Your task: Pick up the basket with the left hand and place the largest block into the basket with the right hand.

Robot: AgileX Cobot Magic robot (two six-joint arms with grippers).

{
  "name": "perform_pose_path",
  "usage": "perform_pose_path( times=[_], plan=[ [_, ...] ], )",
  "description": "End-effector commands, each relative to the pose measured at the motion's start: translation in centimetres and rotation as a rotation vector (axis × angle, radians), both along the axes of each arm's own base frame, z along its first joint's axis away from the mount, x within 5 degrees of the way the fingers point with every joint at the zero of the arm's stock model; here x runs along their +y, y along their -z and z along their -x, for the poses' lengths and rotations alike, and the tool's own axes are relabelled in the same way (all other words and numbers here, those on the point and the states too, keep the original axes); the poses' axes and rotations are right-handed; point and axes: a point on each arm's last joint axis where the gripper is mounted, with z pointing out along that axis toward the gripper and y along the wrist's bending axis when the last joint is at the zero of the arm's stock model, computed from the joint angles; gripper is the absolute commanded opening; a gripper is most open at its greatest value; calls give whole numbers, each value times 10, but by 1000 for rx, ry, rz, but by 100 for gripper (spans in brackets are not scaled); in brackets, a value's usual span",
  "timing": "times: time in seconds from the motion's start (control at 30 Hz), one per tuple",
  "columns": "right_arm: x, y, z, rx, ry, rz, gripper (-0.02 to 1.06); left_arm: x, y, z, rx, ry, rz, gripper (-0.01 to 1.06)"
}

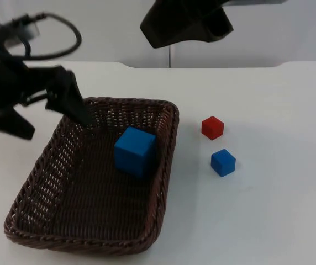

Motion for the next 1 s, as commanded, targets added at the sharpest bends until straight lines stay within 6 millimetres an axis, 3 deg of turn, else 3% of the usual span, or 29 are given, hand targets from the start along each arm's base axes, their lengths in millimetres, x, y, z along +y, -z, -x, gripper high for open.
perform_pose_path(
  times=[0.0,0.33,0.6,0.97],
  plan=[
    [0,-3,1,-15,1,-15,83,-1,-20,5,-45,11,6,105],
    [-2,-6,3,6,25,-40,83,1,-90,41,-257,54,-3,105],
    [-15,-25,15,-35,25,-88,83,5,-115,75,-371,50,-22,105],
    [-50,-24,44,-63,28,-125,83,6,-151,113,-516,63,-17,105]
  ],
)
